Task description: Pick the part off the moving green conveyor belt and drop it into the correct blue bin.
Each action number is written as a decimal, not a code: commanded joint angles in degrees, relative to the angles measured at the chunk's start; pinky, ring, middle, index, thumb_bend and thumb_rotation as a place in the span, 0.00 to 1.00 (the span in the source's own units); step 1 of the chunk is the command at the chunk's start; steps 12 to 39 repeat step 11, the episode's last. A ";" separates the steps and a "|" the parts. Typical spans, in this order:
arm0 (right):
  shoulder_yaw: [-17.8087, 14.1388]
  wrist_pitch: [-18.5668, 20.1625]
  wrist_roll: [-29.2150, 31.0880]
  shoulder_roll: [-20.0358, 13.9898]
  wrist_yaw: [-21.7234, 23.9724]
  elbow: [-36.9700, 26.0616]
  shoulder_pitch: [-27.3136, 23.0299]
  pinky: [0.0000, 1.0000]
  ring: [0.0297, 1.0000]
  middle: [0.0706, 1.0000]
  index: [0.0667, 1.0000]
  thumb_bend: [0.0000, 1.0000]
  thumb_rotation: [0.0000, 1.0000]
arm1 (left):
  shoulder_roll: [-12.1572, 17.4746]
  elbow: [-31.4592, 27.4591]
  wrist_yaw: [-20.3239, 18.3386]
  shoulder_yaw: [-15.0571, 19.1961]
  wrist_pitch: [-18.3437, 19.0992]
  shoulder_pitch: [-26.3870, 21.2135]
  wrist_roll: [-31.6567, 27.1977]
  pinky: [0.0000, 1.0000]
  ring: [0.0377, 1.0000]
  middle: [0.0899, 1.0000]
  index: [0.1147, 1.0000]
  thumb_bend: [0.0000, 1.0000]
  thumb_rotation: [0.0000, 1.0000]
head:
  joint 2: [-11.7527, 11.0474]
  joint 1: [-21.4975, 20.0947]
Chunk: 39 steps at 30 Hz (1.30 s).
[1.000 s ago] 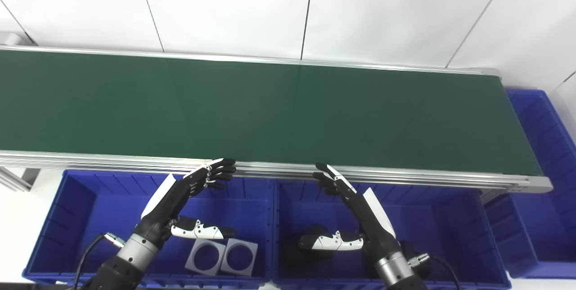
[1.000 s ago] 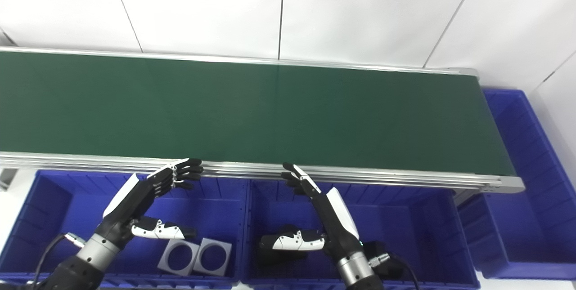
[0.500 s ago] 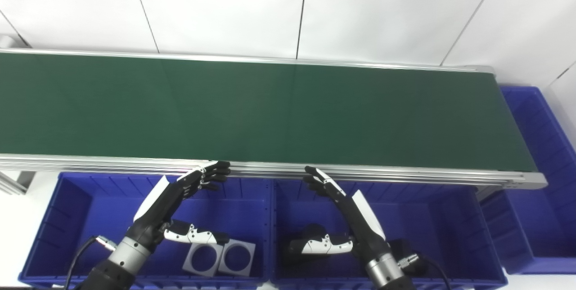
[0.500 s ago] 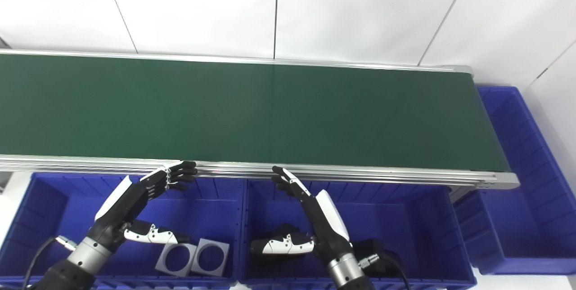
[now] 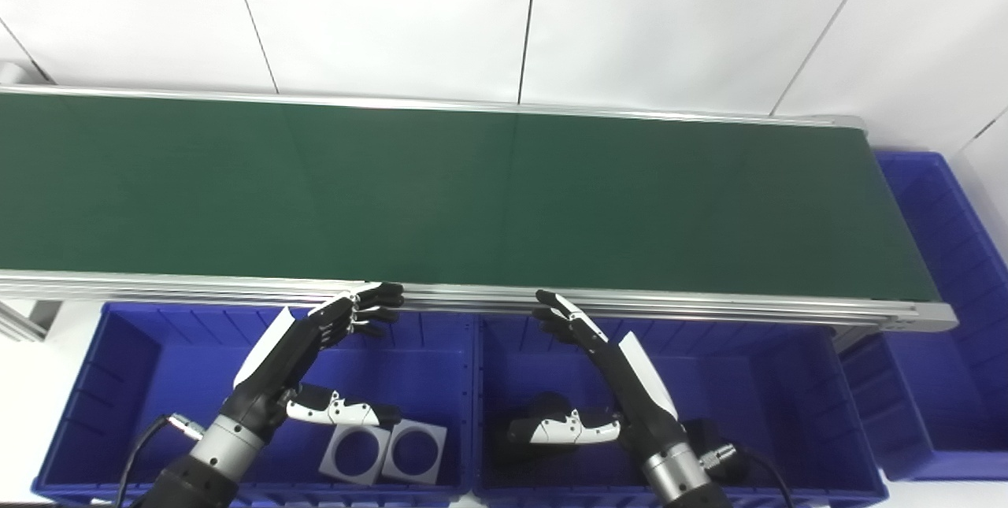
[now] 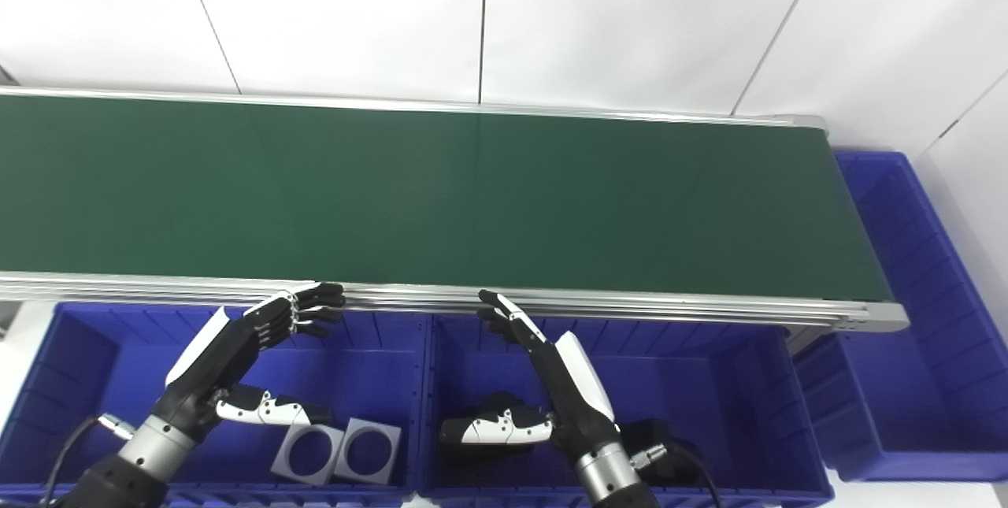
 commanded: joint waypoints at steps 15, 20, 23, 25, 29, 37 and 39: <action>-0.08 1.02 0.71 -0.87 0.90 -3.32 -0.42 0.80 0.82 0.85 0.91 0.90 0.34 | 0.14 -1.33 -0.57 -0.97 -0.56 -0.48 0.66 0.68 0.75 0.80 0.81 0.84 0.14 | 0.47 3.49; -0.08 1.02 0.71 -0.87 0.90 -3.32 -0.42 0.80 0.82 0.85 0.91 0.90 0.34 | 0.14 -1.33 -0.57 -0.97 -0.56 -0.48 0.66 0.68 0.75 0.80 0.81 0.84 0.14 | 0.47 3.49; -0.08 1.02 0.71 -0.87 0.90 -3.32 -0.42 0.80 0.82 0.85 0.91 0.90 0.34 | 0.14 -1.33 -0.57 -0.97 -0.56 -0.48 0.66 0.68 0.75 0.80 0.81 0.84 0.14 | 0.47 3.49; -0.08 1.02 0.71 -0.87 0.90 -3.32 -0.42 0.80 0.82 0.85 0.91 0.90 0.34 | 0.14 -1.33 -0.57 -0.97 -0.56 -0.48 0.66 0.68 0.75 0.80 0.81 0.84 0.14 | 0.47 3.49; -0.08 1.02 0.71 -0.87 0.90 -3.32 -0.42 0.80 0.82 0.85 0.91 0.90 0.34 | 0.14 -1.33 -0.57 -0.97 -0.56 -0.48 0.66 0.68 0.75 0.80 0.81 0.84 0.14 | 0.47 3.49; -0.08 1.02 0.71 -0.87 0.90 -3.32 -0.42 0.80 0.82 0.85 0.91 0.90 0.34 | 0.14 -1.33 -0.57 -0.97 -0.56 -0.48 0.66 0.68 0.75 0.80 0.81 0.84 0.14 | 0.47 3.49; -0.08 1.02 0.71 -0.87 0.90 -3.32 -0.42 0.80 0.82 0.85 0.91 0.90 0.34 | 0.14 -1.33 -0.57 -0.97 -0.56 -0.48 0.66 0.68 0.75 0.80 0.81 0.84 0.14 | 0.47 3.49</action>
